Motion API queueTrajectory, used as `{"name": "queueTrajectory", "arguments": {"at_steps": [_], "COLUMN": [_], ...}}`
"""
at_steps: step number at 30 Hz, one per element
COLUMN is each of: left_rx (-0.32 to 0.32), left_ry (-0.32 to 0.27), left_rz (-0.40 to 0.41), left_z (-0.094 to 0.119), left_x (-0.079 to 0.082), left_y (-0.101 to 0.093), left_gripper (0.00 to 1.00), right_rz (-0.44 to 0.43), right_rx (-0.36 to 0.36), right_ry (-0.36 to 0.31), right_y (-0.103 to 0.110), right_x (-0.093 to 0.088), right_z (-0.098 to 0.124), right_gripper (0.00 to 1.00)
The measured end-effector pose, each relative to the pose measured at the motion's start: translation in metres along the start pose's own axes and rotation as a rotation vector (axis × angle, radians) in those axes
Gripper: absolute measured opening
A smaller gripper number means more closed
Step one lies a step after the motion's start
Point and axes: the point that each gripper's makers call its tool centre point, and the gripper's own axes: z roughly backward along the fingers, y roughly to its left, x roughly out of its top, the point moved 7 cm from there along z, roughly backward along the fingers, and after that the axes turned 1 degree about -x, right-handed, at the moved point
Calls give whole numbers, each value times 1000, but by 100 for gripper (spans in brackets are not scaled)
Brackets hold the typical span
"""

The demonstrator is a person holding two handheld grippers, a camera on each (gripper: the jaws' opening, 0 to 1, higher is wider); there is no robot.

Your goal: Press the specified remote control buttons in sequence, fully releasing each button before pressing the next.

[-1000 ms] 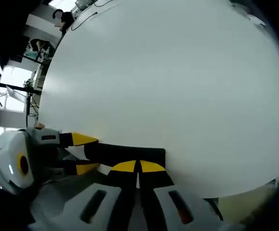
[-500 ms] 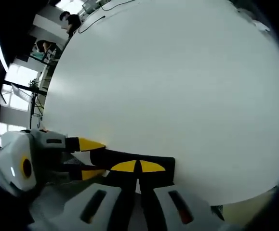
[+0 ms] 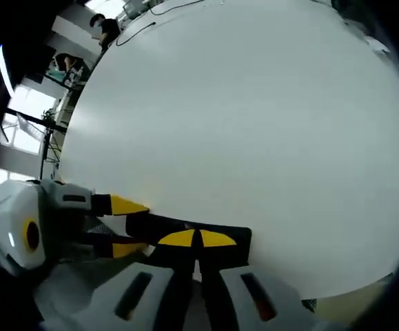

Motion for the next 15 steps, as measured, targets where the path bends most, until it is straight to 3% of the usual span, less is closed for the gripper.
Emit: {"name": "queueTrajectory", "arguments": {"at_steps": [5, 15], "left_rx": [0, 6], "left_ry": [3, 1], "left_rz": [1, 4], "left_z": [0, 0], "left_x": [0, 0], "left_y": [0, 0], "left_gripper": [25, 25], "right_rz": [59, 39], "right_rx": [-34, -45], "right_ry": [4, -14], "right_y": [3, 2], "right_x": [0, -1], "right_z": [-1, 0], "right_gripper": [0, 0]}}
